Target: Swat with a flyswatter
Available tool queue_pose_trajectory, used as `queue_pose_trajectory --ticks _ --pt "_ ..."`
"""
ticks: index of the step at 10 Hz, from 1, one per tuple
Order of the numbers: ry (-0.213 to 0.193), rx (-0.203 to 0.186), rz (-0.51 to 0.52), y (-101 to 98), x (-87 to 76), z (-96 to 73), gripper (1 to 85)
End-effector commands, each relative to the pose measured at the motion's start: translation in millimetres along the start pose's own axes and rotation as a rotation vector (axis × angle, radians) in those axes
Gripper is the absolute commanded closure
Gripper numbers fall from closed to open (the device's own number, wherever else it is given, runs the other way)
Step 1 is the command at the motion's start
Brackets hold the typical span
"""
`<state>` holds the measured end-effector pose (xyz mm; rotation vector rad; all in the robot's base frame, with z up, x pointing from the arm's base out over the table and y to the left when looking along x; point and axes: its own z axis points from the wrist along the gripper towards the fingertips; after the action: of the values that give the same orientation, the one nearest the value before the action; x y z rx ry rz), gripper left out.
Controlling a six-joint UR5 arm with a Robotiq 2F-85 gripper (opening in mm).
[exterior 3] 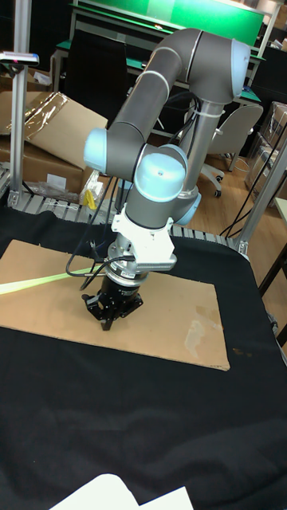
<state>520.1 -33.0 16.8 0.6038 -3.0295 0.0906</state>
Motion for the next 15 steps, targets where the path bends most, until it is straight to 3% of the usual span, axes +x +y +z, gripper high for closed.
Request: queue_pose_trajectory --ticks 1,2,3,5,6,7,8,10,13,15 --pt "-0.003 0.016 0.011 -5.4 -0.6 -0.6 84.0" --pt "-0.015 0.039 0.017 -11.5 -3.7 -0.8 84.0" --pt "-0.095 0.003 0.015 -2.4 -24.3 -1.7 83.7" --pt "-0.058 0.044 -0.004 -12.7 -14.8 -1.2 83.7" --pt "-0.063 0.008 -0.016 -3.3 -16.1 -1.0 78.3" --pt "-0.083 -0.014 -0.045 -3.3 -15.9 -1.8 66.3" --pt "-0.089 -0.014 -0.056 -17.9 -7.4 -0.6 61.3" --pt "-0.069 0.049 -0.014 -66.2 21.6 -7.7 59.7" --pt "-0.064 0.035 0.030 -100.9 69.2 -15.0 58.3" --pt "-0.091 0.027 0.110 -117.0 94.9 -12.3 58.0"
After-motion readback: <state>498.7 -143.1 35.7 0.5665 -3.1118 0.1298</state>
